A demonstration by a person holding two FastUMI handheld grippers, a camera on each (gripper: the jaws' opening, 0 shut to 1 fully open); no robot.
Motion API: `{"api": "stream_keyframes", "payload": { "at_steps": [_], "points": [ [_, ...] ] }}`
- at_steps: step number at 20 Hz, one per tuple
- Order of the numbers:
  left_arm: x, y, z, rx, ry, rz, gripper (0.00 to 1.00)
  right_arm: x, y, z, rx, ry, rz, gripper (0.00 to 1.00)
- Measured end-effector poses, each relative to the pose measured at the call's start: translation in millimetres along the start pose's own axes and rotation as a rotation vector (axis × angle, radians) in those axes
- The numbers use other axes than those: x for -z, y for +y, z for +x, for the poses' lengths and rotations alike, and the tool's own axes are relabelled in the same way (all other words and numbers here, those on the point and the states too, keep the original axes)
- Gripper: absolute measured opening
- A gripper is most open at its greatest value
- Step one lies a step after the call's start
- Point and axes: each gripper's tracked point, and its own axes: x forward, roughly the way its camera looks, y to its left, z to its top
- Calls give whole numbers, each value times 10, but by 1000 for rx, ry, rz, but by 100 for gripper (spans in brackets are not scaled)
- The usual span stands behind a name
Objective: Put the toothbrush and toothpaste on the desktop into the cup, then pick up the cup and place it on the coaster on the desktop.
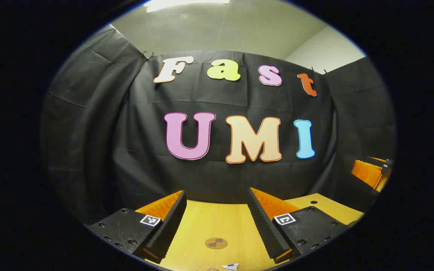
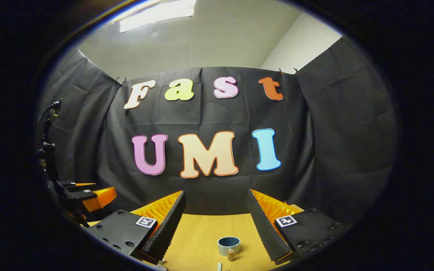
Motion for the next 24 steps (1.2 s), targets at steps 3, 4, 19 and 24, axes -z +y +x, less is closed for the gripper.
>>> {"api": "stream_keyframes", "payload": {
  "at_steps": [3,4,19,24],
  "points": [
    [-4,-62,23,13,-2,-10,93,-25,-44,2,1,2,2,99],
    [-3,-63,29,13,-1,-4,94,-20,-44,14,-1,2,0,99],
    [-73,-6,-45,0,-22,27,93,223,-29,75,-23,88,-32,98],
    [-142,6,-90,-3,-47,51,93,833,-49,164,-46,295,-101,100]
  ]
}}
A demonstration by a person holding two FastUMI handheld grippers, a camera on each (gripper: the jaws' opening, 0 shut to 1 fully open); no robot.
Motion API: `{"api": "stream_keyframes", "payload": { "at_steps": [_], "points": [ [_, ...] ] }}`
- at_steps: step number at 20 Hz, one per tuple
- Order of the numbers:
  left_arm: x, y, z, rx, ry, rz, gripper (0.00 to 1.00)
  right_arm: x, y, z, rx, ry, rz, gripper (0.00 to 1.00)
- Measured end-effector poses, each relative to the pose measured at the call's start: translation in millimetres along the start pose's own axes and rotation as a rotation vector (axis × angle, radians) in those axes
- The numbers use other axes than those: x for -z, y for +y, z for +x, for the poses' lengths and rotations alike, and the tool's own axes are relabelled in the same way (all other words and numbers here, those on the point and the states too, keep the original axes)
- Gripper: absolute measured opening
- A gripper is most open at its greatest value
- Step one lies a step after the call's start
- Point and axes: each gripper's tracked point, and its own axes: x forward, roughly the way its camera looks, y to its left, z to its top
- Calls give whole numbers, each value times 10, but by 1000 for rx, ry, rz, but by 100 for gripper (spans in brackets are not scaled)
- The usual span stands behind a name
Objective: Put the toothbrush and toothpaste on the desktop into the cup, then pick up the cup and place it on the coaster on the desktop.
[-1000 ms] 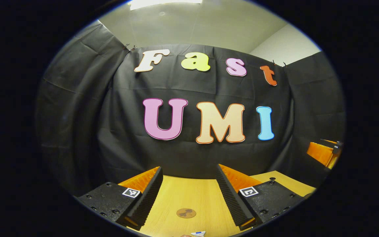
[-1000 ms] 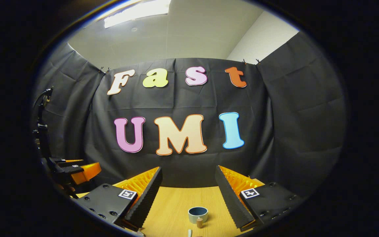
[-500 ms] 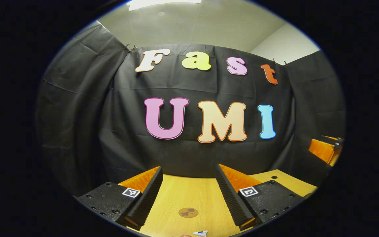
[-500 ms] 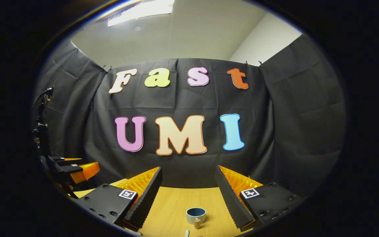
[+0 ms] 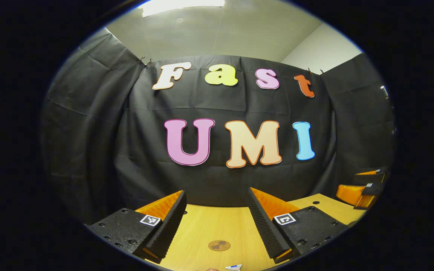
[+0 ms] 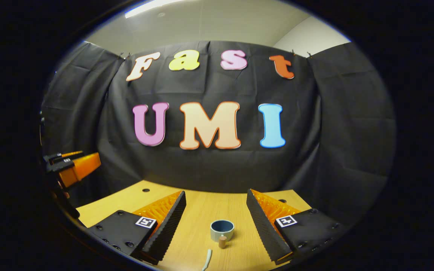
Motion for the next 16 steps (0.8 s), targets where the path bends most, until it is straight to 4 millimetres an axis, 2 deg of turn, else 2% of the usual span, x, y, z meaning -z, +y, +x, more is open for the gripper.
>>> {"api": "stream_keyframes", "payload": {
  "at_steps": [5,10,16],
  "points": [
    [23,64,-29,-19,5,18,93,594,64,221,-21,182,-58,99],
    [97,126,-46,-42,27,26,94,1227,179,315,-72,365,-69,99],
    [172,187,-49,-69,52,34,93,1862,143,371,-87,535,-86,100]
  ]
}}
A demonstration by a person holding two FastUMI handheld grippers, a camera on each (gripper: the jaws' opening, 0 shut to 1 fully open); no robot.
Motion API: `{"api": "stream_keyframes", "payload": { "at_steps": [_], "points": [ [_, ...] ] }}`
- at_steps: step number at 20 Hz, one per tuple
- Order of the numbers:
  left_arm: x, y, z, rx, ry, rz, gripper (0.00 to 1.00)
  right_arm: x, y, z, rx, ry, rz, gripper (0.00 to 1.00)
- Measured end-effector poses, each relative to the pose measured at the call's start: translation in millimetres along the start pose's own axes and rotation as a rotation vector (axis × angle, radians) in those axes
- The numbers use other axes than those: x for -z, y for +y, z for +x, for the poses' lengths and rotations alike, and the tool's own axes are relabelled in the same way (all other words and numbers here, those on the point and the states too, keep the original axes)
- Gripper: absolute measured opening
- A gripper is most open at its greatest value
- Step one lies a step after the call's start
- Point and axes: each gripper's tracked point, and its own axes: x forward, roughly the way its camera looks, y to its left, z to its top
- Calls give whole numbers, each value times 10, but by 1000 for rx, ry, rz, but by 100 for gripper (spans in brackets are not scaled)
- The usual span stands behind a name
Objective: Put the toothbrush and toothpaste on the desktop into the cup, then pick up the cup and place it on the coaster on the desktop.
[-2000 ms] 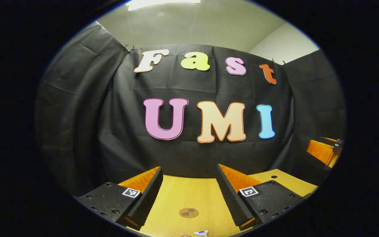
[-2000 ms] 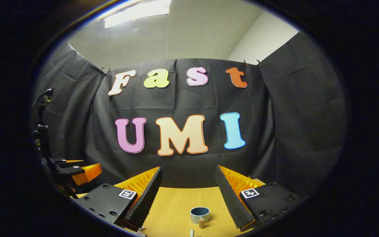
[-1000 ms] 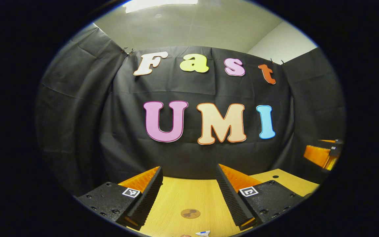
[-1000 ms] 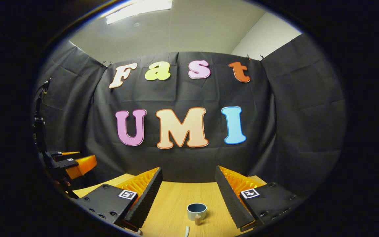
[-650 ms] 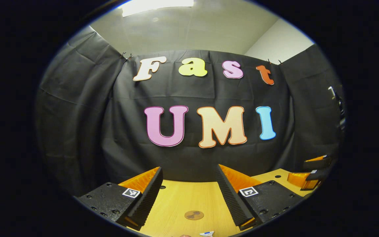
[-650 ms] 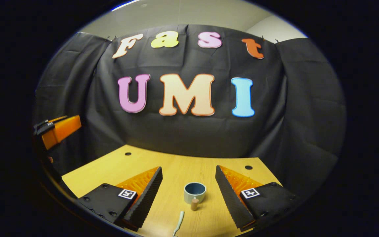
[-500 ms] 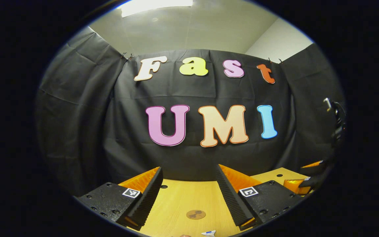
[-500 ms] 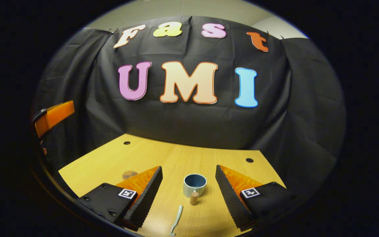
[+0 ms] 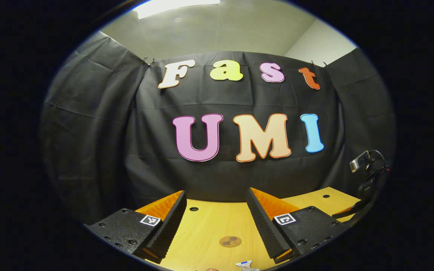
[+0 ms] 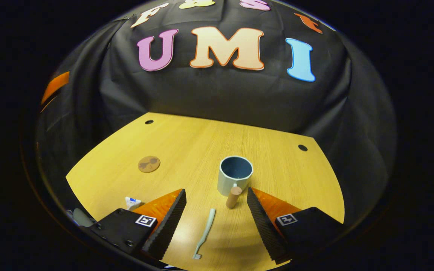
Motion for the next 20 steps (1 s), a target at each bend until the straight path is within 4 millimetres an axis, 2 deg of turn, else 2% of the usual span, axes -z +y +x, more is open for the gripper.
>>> {"api": "stream_keyframes", "payload": {
  "at_steps": [3,6,9,18,19,20],
  "points": [
    [11,21,2,-11,7,7,93,215,30,149,-15,64,-2,99],
    [36,49,6,-24,14,13,93,527,42,293,-22,135,-28,100],
    [62,66,7,-35,26,18,94,779,60,382,-30,206,-49,96],
    [152,63,38,-42,57,26,94,1124,130,617,-44,352,-43,94],
    [174,72,33,-44,61,29,93,1149,138,632,-46,366,-41,89],
    [174,86,28,-45,64,30,93,1195,139,639,-47,385,-38,89]
  ]
}}
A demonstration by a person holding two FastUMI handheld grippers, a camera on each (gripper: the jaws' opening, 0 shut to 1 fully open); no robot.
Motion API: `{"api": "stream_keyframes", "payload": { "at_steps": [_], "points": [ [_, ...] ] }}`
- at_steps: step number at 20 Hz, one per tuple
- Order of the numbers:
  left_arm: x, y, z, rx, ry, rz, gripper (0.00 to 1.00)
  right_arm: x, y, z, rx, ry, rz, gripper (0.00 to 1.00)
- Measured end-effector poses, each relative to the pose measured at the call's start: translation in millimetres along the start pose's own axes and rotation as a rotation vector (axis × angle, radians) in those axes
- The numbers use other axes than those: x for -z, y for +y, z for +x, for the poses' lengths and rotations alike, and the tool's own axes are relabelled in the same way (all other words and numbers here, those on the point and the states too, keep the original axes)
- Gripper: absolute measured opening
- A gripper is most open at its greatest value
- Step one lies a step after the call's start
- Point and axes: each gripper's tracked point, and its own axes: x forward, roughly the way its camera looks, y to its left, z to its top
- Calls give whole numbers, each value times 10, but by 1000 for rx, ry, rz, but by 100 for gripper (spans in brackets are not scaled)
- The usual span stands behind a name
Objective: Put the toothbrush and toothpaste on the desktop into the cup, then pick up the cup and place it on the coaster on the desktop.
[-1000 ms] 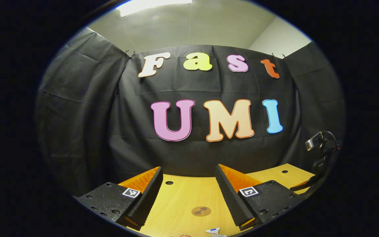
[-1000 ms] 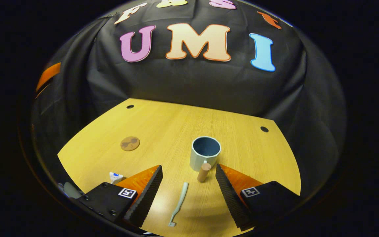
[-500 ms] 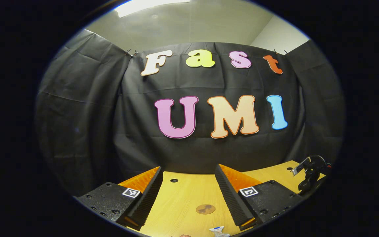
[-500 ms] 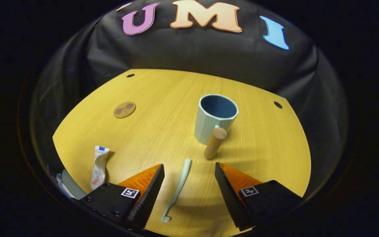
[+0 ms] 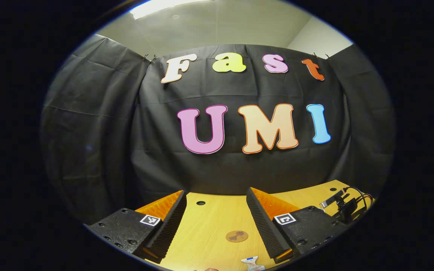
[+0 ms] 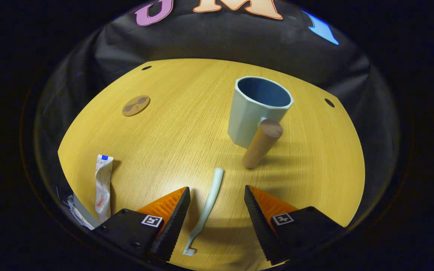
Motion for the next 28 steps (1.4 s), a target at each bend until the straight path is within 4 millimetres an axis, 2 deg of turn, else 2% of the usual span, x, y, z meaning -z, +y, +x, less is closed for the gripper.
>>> {"api": "stream_keyframes", "payload": {
  "at_steps": [3,6,8,9,13,16,17,18,22,23,25,27,28],
  "points": [
    [15,13,-3,-1,1,6,93,74,32,37,-14,45,24,89],
    [27,14,-12,2,9,3,93,84,33,38,-16,74,34,82],
    [55,19,-18,3,18,-5,93,87,41,44,-13,109,36,86],
    [69,24,-27,4,20,-7,93,86,39,46,-12,129,39,82],
    [125,3,-61,14,28,-11,93,79,55,51,-19,149,30,85],
    [229,-31,-65,24,51,-16,94,65,104,54,-32,140,13,78],
    [255,-35,-66,26,58,-17,93,61,107,51,-30,151,6,58],
    [270,-46,-65,29,62,-16,93,58,109,53,-29,169,-6,55],
    [294,-90,-61,43,60,-16,93,63,108,67,-35,280,-38,57],
    [295,-96,-56,46,60,-16,93,38,112,72,-38,280,-50,54],
    [339,-100,-54,50,67,-17,93,42,119,69,-37,274,-49,25],
    [428,-131,-41,59,88,-25,93,45,146,67,-41,269,-52,26],
    [485,-147,-38,65,101,-27,93,31,162,70,-48,262,-45,17]
  ]
}}
